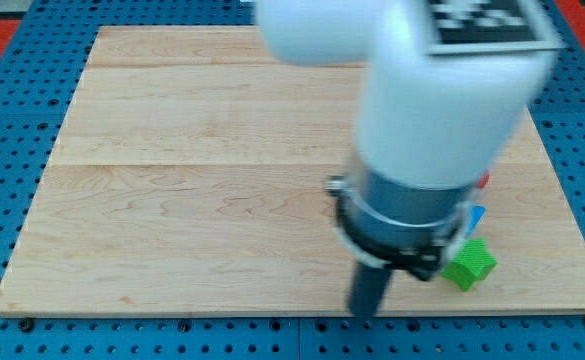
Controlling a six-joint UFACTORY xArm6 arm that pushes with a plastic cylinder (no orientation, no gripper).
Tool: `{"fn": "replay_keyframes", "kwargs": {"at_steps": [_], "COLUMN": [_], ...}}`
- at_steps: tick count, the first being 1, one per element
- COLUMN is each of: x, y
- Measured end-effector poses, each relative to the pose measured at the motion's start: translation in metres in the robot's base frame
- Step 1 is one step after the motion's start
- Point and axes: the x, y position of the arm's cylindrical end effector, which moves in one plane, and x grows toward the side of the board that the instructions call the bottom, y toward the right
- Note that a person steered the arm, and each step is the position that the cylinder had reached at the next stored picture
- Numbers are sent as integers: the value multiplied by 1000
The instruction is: Nudge the red star right a bit
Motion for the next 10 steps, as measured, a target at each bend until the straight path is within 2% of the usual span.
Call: {"fn": "replay_keyframes", "kwargs": {"at_steps": [1,2,3,4,5,9,10], "x": [-73,-180,-286,-382,-423,-424,-424], "y": [-28,-23,-9,32,87,127,115]}}
